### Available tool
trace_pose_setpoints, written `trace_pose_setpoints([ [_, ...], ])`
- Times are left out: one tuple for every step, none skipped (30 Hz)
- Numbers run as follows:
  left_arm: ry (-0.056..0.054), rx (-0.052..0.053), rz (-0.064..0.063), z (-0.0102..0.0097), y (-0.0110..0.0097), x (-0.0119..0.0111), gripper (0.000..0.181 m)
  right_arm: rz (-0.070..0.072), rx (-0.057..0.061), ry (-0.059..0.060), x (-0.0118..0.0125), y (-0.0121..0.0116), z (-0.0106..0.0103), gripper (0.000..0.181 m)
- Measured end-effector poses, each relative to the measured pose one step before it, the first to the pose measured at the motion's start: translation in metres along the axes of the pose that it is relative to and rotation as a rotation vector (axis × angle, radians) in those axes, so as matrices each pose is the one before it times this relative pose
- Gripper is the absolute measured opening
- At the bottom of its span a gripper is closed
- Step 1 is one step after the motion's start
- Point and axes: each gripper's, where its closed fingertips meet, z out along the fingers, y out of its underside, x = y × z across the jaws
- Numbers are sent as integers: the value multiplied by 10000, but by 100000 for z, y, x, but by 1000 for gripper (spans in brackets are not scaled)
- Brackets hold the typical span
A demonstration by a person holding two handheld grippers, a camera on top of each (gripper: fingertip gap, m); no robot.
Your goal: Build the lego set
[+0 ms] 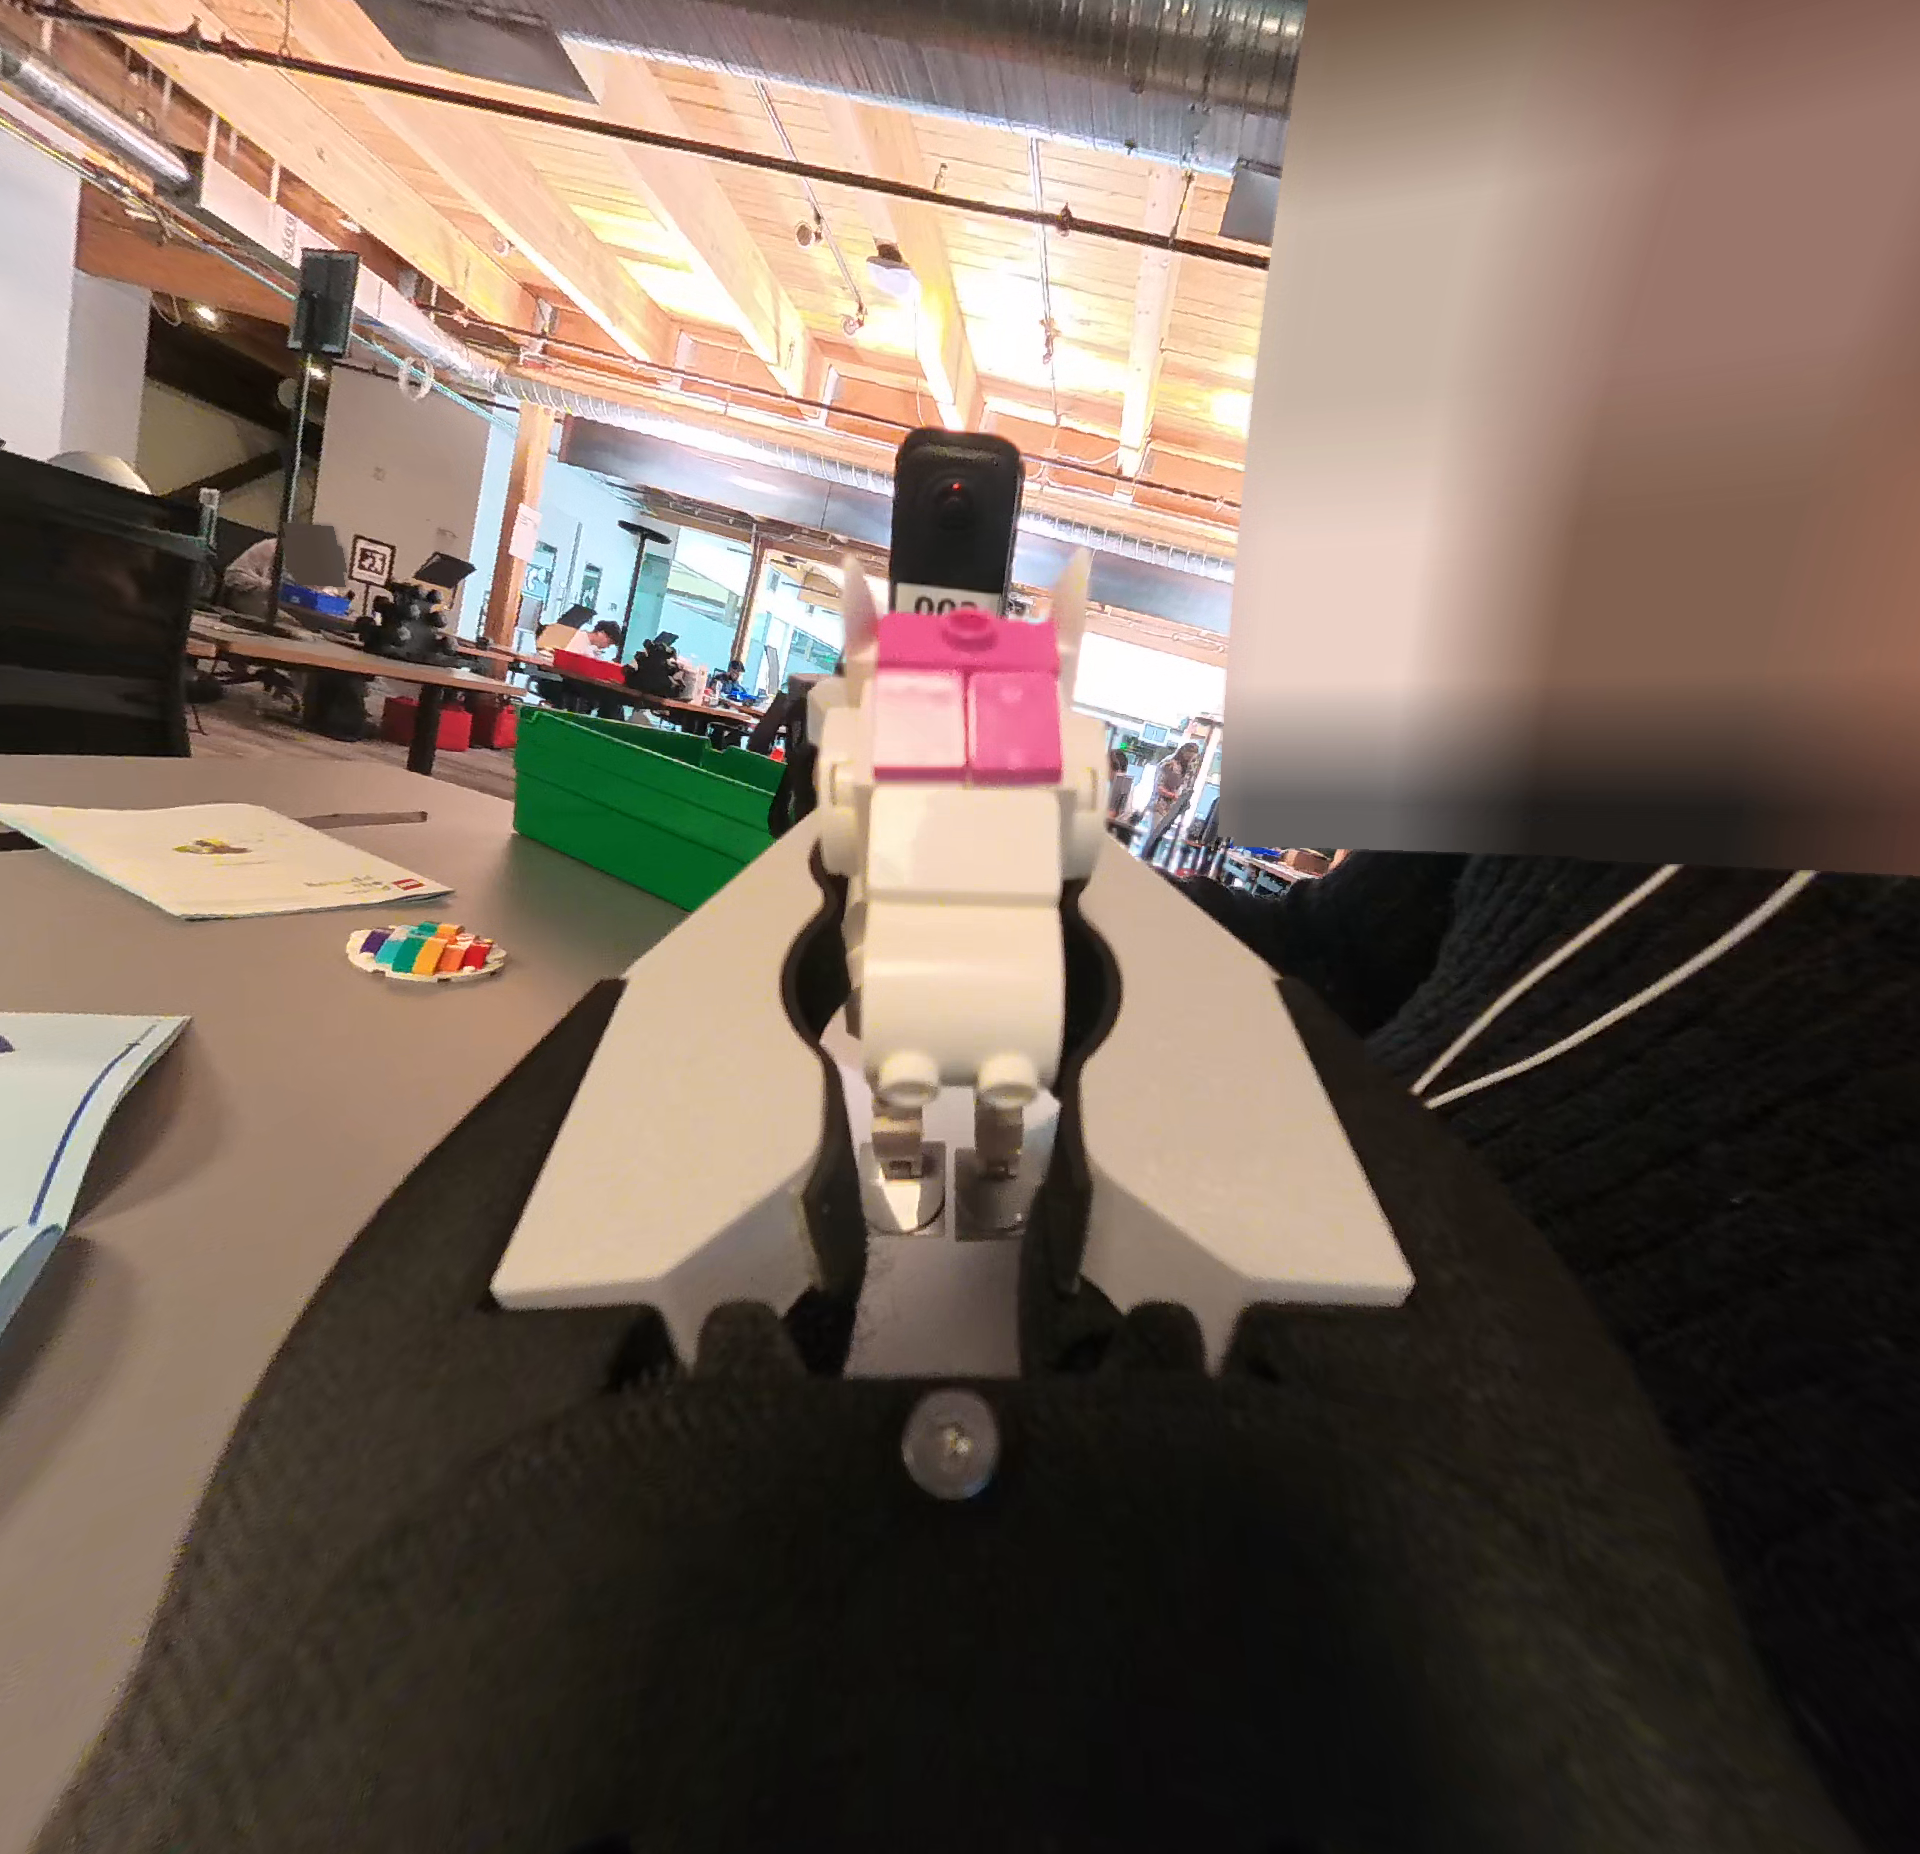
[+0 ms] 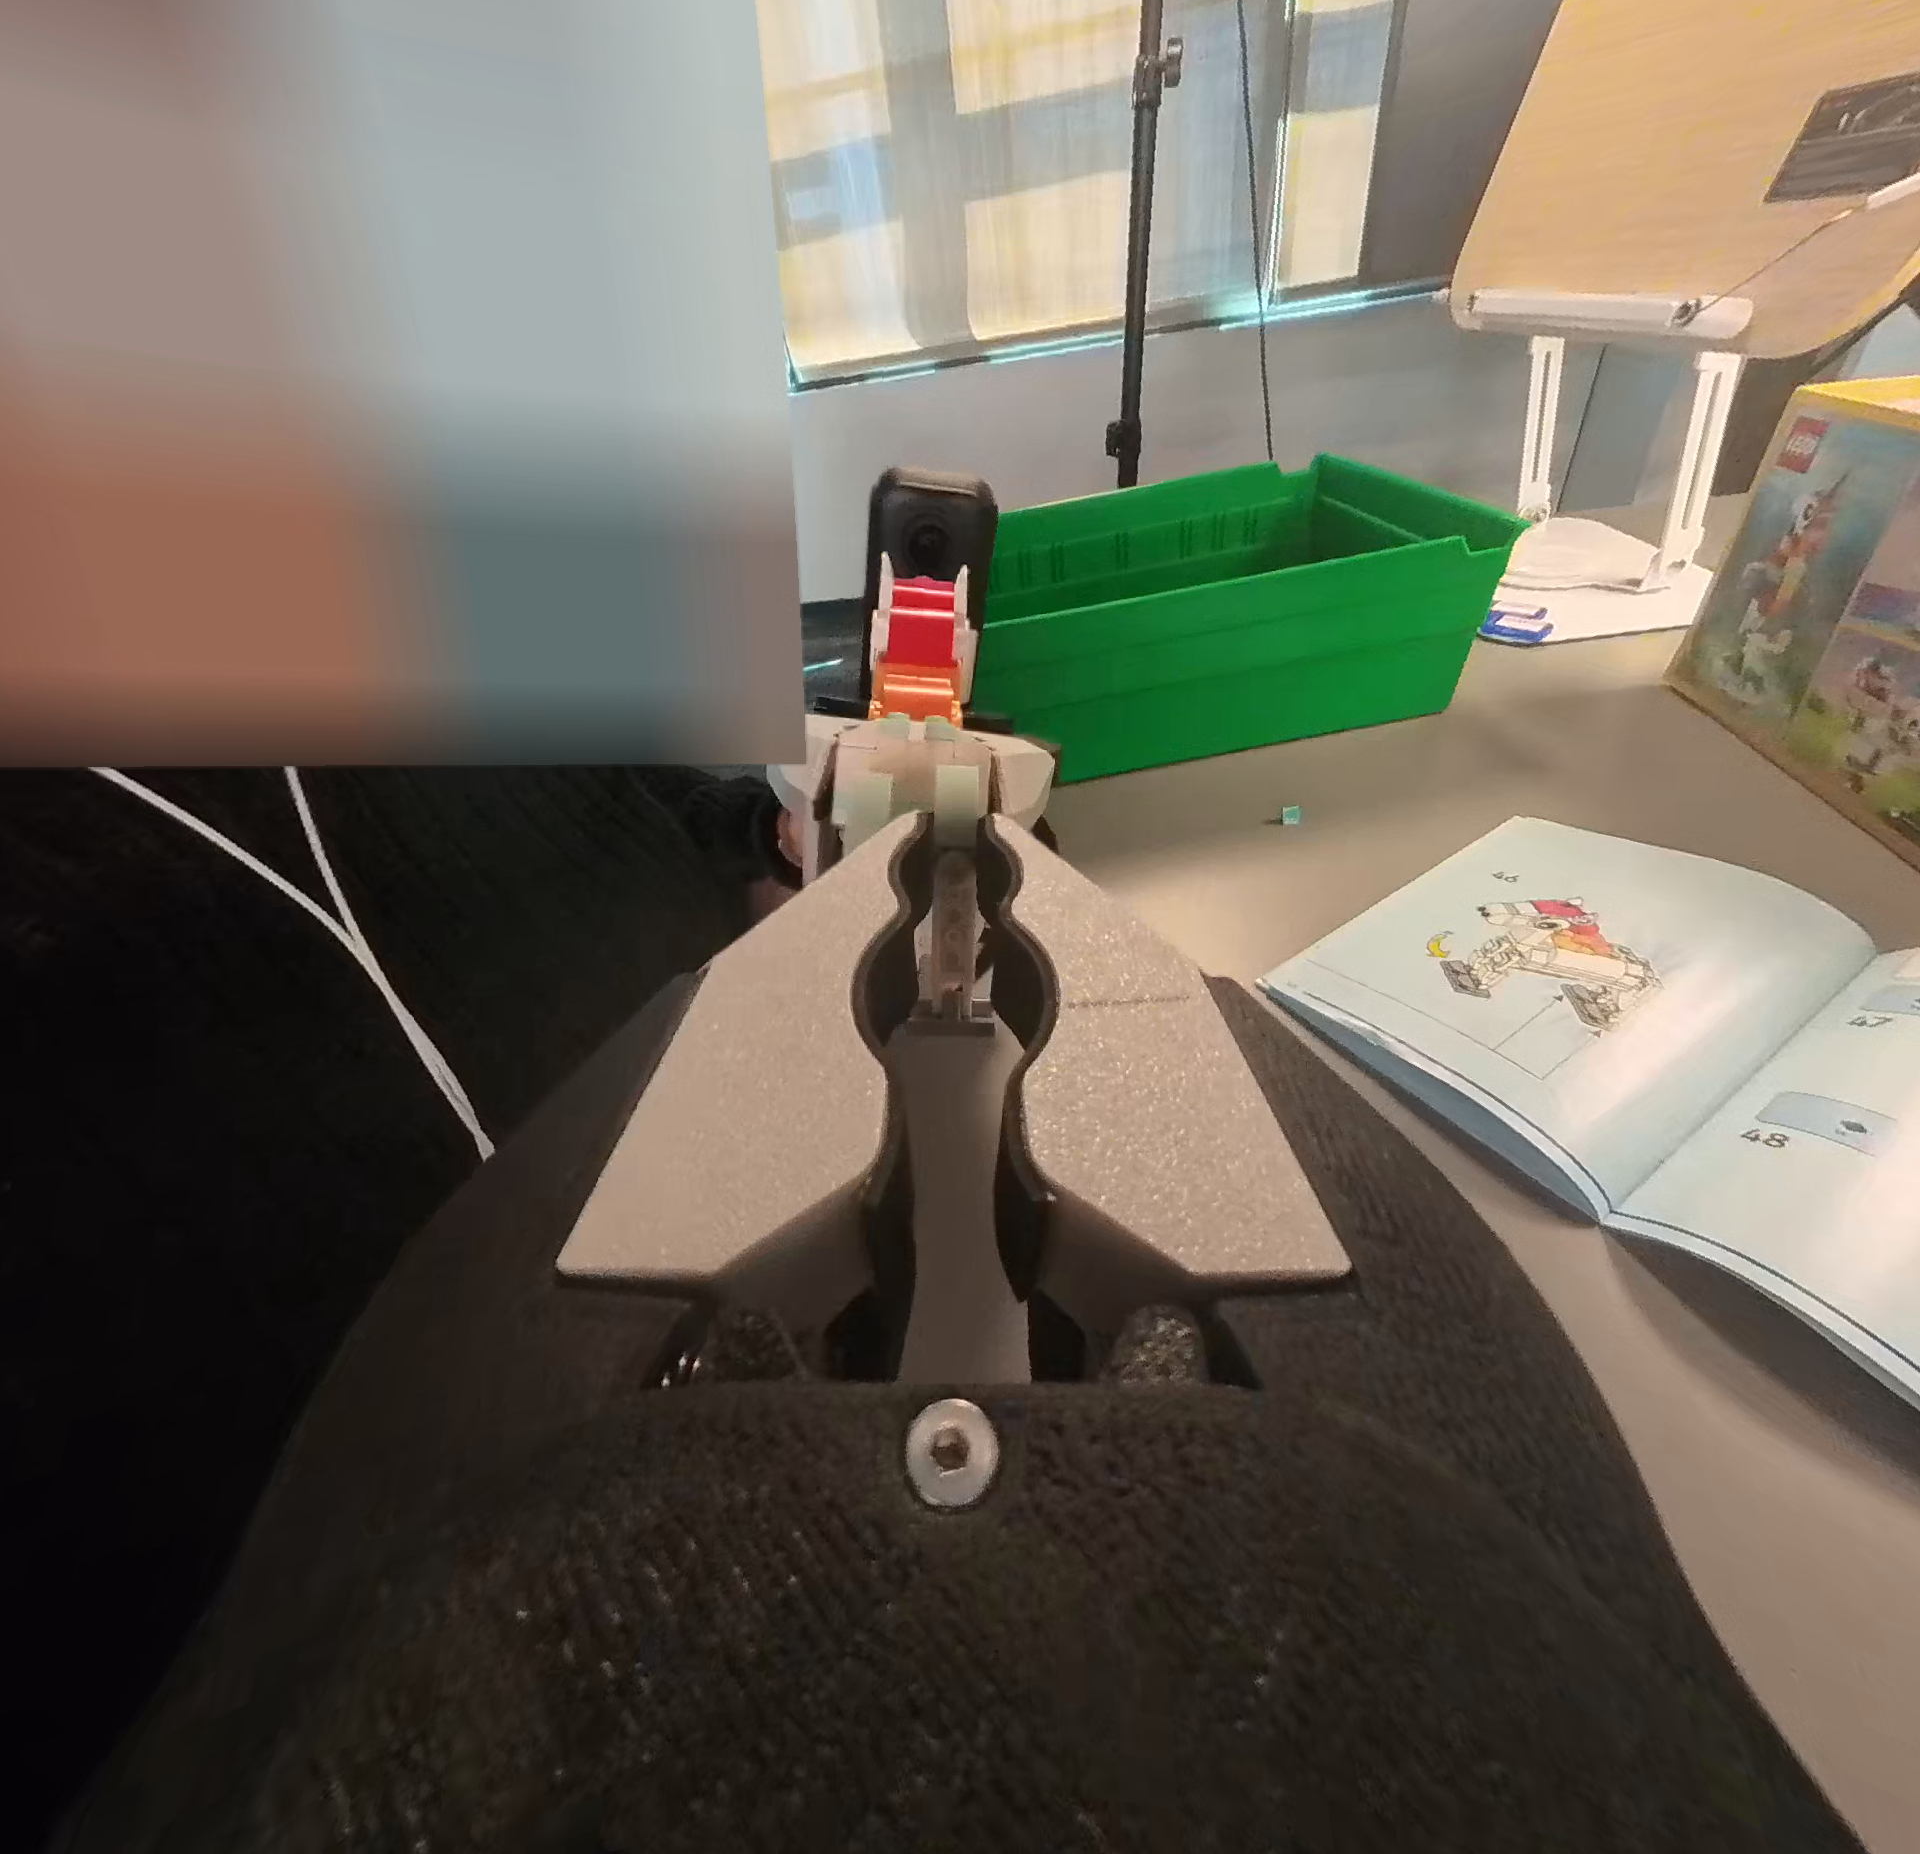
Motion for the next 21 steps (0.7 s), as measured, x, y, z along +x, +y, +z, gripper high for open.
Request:
trace_pose_setpoints([
  [3,-43,21,57,69,7,37,6,-41,-16,6,-17,-41,6],
  [-19,-21,15,5,47,-6,37,2,-95,-8,9,45,-36,6],
  [4,-39,-12,-6,81,-2,37,-10,-115,-1,-3,85,-24,6],
  [23,-2,-18,4,27,41,37,-2,-94,-24,-42,55,-10,6],
  [10,33,9,8,-35,24,37,34,-80,-75,-100,39,1,6],
  [41,20,-6,14,-28,61,37,16,-58,-70,-92,19,20,6],
  [37,3,-67,30,7,21,37,-7,-39,-34,-20,-12,-12,6],
  [-2,-21,-52,56,62,-32,37,-4,-37,-18,21,-46,-33,6],
  [-38,-30,38,32,54,-41,37,-16,-56,-5,21,-10,-6,6],
  [-9,10,39,-19,-22,8,37,-22,-80,-11,5,27,31,6],
  [-11,13,-25,-41,16,-38,37,-21,-89,4,13,51,27,6],
  [-31,1,-42,-45,43,-63,37,-30,-123,31,43,115,30,6],
  [-59,-1,-7,-36,48,-96,37,-39,-166,41,55,192,17,6],
  [-9,19,-26,-13,-7,-42,37,-25,-156,27,32,187,17,6],
  [26,50,-57,3,-50,5,37,18,-97,-3,3,128,7,6],
  [23,28,-60,25,-15,3,37,73,-43,-29,-5,69,10,6],
  [13,-37,-15,30,56,4,37,93,-25,-43,3,64,-8,6],
  [2,-68,19,29,81,-12,37,70,-19,-26,-2,54,-12,6],
  [-8,-59,3,11,70,-14,37,63,-6,-14,14,20,-21,6],
  [38,-10,-20,27,27,64,37,84,16,-47,-33,-14,-9,6],
  [58,-12,-13,21,39,85,37,92,49,-78,-61,-53,5,6],
])
